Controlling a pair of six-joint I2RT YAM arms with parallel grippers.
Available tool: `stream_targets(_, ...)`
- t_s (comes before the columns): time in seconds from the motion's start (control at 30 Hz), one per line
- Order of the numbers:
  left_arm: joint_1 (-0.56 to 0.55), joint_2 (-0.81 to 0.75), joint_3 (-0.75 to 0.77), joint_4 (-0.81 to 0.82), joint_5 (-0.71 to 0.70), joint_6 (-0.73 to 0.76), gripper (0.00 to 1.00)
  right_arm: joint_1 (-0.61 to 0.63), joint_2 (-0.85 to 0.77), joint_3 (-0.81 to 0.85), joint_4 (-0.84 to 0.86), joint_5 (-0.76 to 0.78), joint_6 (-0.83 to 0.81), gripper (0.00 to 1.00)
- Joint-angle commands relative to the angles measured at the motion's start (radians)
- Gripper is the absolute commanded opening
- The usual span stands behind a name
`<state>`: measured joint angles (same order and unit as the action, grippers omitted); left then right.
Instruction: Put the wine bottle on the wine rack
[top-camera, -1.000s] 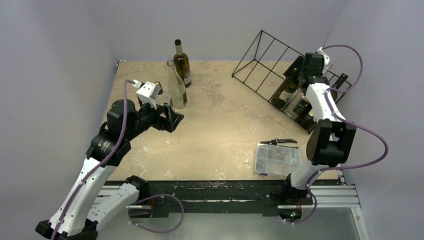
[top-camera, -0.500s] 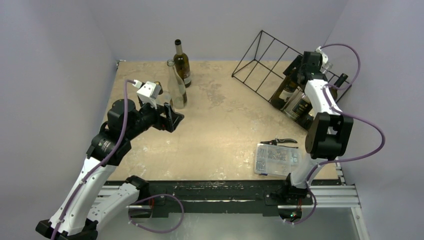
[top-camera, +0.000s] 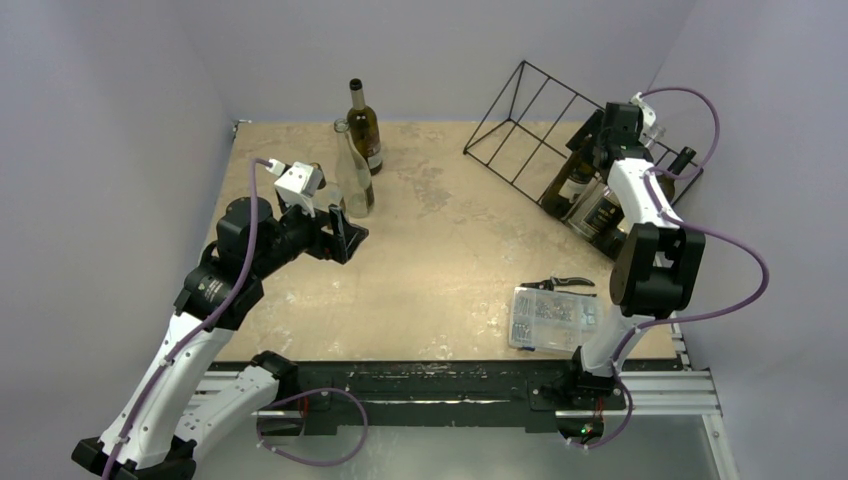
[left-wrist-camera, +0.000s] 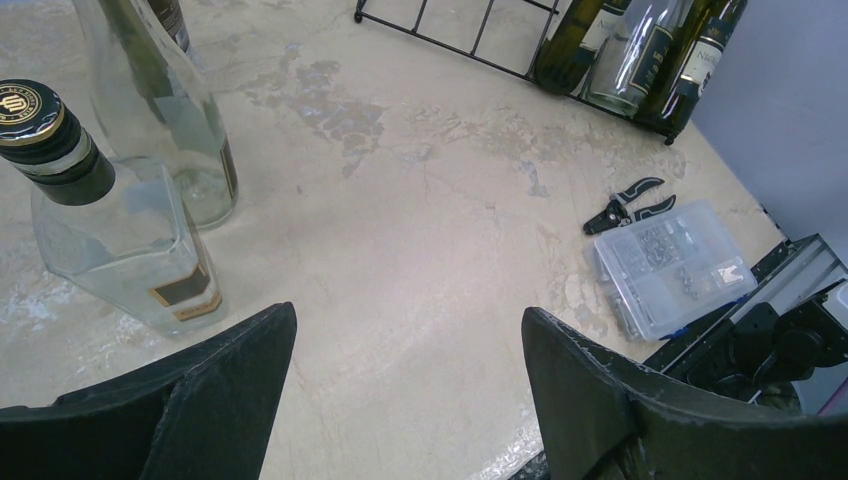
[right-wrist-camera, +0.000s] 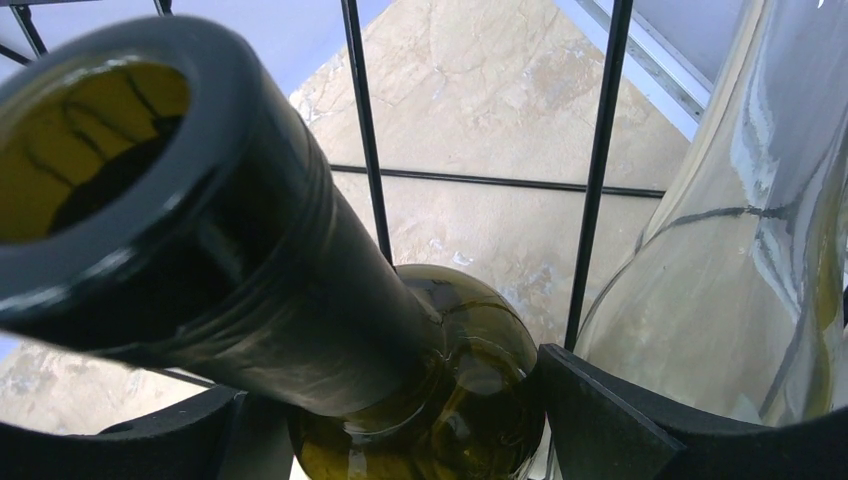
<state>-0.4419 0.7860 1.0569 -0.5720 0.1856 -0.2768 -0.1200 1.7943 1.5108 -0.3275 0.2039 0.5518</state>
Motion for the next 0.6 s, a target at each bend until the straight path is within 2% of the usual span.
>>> stream_targets(0.0, -0.008, -0.002, 0.039, 0.009, -0.005, 0.008, 0.83, -0.003, 0.005, 0.049, 0.067, 0.055, -0.016, 0.65)
stream_targets(0.57, -0.008, -0.005, 0.037, 0.009, -0.005, 0.008, 0.83, -0.003, 0.011, 0.054, 0.047, 0.086, -0.023, 0.86)
